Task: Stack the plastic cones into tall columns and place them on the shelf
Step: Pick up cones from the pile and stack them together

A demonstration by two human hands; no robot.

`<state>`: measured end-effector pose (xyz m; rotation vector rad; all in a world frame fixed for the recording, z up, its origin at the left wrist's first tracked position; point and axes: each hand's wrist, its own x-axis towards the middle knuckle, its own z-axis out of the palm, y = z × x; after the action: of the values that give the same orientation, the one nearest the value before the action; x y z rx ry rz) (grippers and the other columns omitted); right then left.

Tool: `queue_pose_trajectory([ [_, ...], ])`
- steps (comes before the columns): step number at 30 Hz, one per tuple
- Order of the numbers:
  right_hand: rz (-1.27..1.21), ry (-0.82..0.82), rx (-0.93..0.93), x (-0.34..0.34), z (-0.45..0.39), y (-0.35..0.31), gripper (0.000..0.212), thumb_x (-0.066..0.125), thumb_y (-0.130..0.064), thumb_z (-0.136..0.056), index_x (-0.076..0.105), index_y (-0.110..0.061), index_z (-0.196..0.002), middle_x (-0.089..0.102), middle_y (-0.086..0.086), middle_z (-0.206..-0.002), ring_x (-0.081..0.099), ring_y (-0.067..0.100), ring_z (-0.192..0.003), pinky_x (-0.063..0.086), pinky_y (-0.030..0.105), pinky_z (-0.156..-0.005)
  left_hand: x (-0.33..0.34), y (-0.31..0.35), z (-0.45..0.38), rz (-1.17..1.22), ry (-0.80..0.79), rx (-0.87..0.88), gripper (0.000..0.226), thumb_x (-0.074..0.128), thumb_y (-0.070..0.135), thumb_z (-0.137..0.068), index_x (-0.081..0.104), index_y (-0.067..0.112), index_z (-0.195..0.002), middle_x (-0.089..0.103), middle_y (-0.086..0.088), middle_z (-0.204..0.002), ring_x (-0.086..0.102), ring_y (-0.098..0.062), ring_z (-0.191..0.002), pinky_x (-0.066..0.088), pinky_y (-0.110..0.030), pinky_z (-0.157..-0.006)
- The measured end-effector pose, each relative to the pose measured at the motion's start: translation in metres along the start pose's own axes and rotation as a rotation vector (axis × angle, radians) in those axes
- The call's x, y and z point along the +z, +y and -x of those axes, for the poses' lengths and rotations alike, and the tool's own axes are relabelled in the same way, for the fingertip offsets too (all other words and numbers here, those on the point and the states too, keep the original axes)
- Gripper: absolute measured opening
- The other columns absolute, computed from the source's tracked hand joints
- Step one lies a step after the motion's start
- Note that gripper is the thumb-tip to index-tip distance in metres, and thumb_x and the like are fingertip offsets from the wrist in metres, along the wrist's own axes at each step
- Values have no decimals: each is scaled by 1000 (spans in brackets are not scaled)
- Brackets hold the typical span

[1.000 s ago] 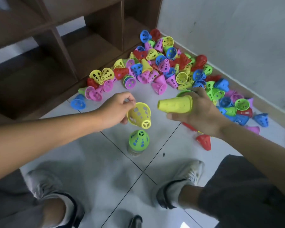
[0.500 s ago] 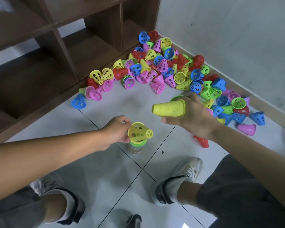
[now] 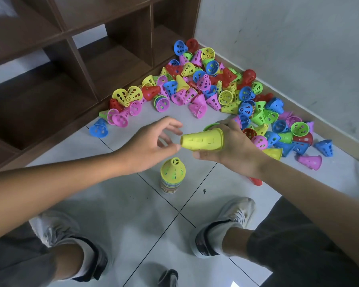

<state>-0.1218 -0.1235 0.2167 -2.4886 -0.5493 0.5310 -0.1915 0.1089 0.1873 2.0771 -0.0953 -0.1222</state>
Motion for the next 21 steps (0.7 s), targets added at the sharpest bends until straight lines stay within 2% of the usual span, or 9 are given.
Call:
queue_pose_trajectory([
  [4, -46, -18, -10, 0, 0, -6, 71, 80, -65, -65, 58, -29, -123, 41, -11, -123, 45, 1, -112, 34, 9, -90, 0, 9, 2, 61, -46, 25, 42, 66, 32, -89, 59, 26, -129, 68, 6, -115, 68, -16, -98, 55, -38, -91],
  [8, -150, -54, -29, 1, 1, -12, 79, 76, -70, -54, 58, -32, -121, 41, -15, -122, 43, -23, -102, 35, -3, -78, 3, 9, 3, 178, -54, 18, 35, 70, 33, -90, 62, 20, -121, 72, -6, -101, 69, -31, -95, 55, -48, -86],
  [10, -180, -70, -36, 2, 1, -10, 81, 77, -68, -52, 56, -32, -122, 40, -19, -122, 43, -24, -100, 37, 0, -79, 4, 7, 3, 311, -61, -27, 35, 70, 30, -91, 61, 11, -118, 73, -12, -103, 70, -38, -96, 56, -50, -88],
  [12, -184, -88, -27, 2, 0, -12, 88, 78, -70, -51, 55, -30, -125, 41, -16, -123, 48, -16, -102, 40, 7, -82, 3, 6, 2, 410, -54, -85, 36, 65, 28, -93, 59, 4, -119, 74, -12, -105, 72, -37, -93, 56, -48, -88],
  [15, -189, -112, -49, 3, -3, -13, 97, 79, -80, -50, 57, -23, -124, 48, -7, -125, 55, -4, -101, 46, 20, -85, 1, 5, 2, 536, -18, -167, 36, 61, 27, -98, 59, 5, -126, 73, -15, -111, 73, -34, -90, 58, -46, -84],
  [16, -184, -126, -54, 2, -3, -14, 93, 79, -79, -52, 57, -23, -123, 47, -7, -126, 54, -6, -101, 46, 16, -86, 1, 4, 2, 587, -15, -198, 38, 59, 29, -99, 58, 5, -128, 70, -19, -115, 73, -35, -89, 58, -44, -82],
  [17, -177, -144, -55, 2, 0, -15, 86, 79, -73, -56, 54, -26, -123, 43, -10, -128, 51, -13, -101, 42, 6, -85, 1, 2, 3, 638, -14, -230, 39, 57, 29, -101, 56, 4, -131, 68, -24, -119, 73, -35, -89, 58, -42, -81],
  [19, -144, -158, -58, 3, 2, -16, 68, 80, -60, -68, 48, -34, -122, 37, -13, -131, 42, -26, -99, 33, -7, -79, 1, 0, 4, 729, -2, -297, 39, 49, 26, -106, 52, 0, -134, 62, -31, -124, 71, -36, -91, 57, -43, -83],
  [21, -94, -159, -75, 7, 7, -19, 65, 74, -60, -75, 48, -32, -126, 35, -12, -132, 44, -19, -108, 31, -6, -83, 2, 0, 5, 830, 21, -369, 42, 43, 26, -107, 48, -3, -137, 60, -34, -126, 68, -39, -97, 57, -47, -88],
])
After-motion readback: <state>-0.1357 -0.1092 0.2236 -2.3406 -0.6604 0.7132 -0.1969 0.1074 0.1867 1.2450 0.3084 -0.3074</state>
